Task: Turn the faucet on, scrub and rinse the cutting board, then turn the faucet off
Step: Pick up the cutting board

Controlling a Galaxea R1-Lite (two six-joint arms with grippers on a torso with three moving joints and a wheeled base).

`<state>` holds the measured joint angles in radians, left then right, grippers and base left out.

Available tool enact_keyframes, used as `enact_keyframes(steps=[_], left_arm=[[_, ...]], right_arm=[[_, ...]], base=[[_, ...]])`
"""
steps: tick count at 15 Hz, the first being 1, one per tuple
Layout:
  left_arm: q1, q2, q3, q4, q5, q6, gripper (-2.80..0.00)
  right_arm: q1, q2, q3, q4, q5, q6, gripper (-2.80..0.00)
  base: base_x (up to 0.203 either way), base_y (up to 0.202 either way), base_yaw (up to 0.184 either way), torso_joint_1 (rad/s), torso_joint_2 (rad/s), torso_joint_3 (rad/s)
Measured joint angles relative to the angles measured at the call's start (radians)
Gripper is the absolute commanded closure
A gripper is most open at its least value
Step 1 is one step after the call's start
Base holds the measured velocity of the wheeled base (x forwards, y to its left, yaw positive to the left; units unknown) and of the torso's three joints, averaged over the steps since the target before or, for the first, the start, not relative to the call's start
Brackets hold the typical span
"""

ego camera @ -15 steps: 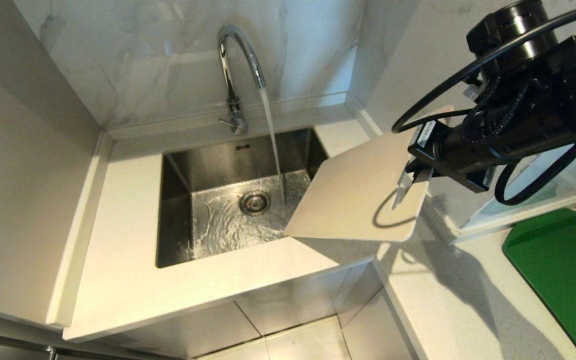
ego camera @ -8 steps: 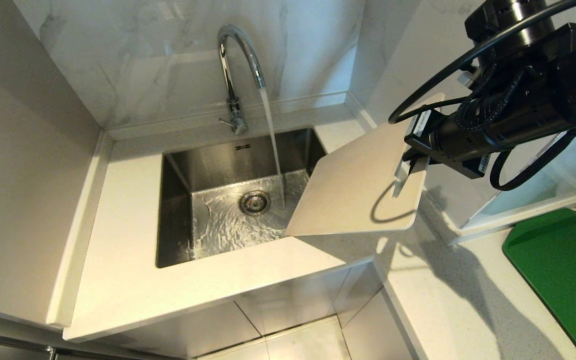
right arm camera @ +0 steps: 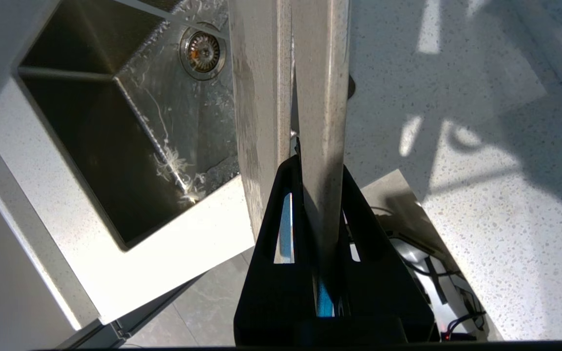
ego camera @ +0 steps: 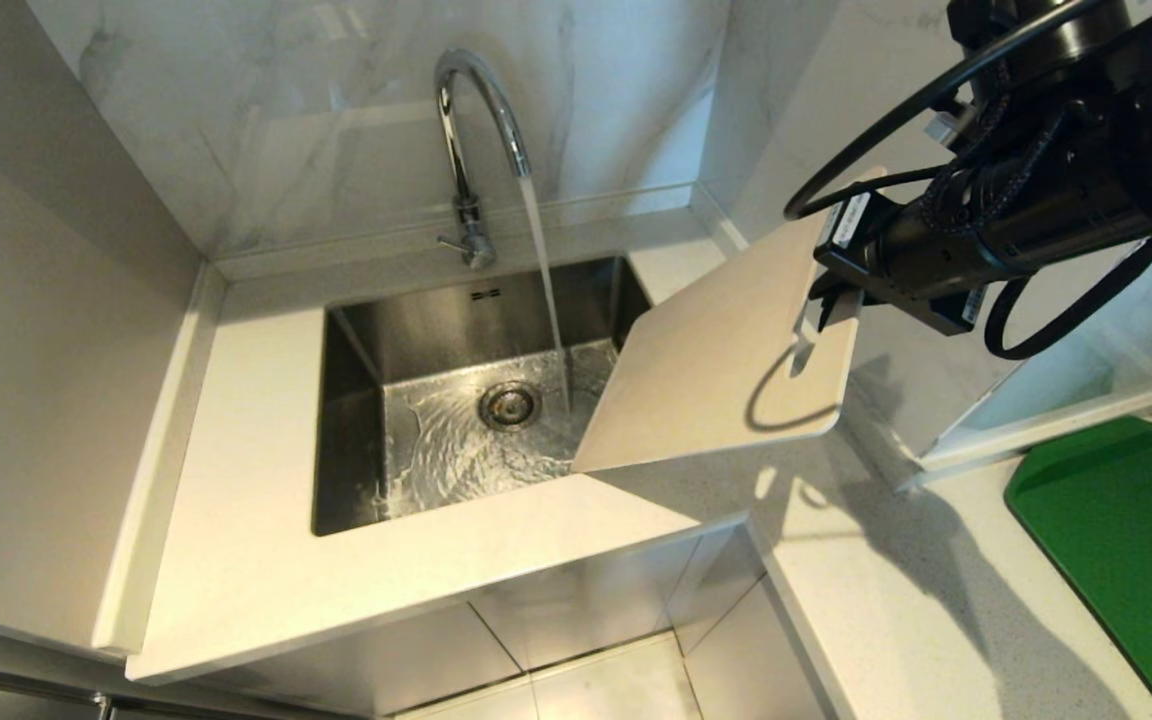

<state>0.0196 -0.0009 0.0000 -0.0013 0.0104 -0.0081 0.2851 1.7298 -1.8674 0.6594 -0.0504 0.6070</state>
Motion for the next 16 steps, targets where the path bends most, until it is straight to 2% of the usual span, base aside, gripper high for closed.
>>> enact_keyframes(steps=[14, 16], left_arm=[[0.000, 0.000, 0.000, 0.000, 0.000, -0.001, 0.00], [0.000, 0.000, 0.000, 0.000, 0.000, -0.001, 0.00]], right_arm=[[0.001, -0.010, 0.002, 0.027, -0.001, 0.000, 0.00], [0.001, -0.012, 0.002, 0.029, 0.000, 0.000, 0.00]], base=[[0.000, 0.000, 0.000, 0.000, 0.00, 0.000], [0.159, 0.000, -0.007, -0.009, -0.01, 0.003]])
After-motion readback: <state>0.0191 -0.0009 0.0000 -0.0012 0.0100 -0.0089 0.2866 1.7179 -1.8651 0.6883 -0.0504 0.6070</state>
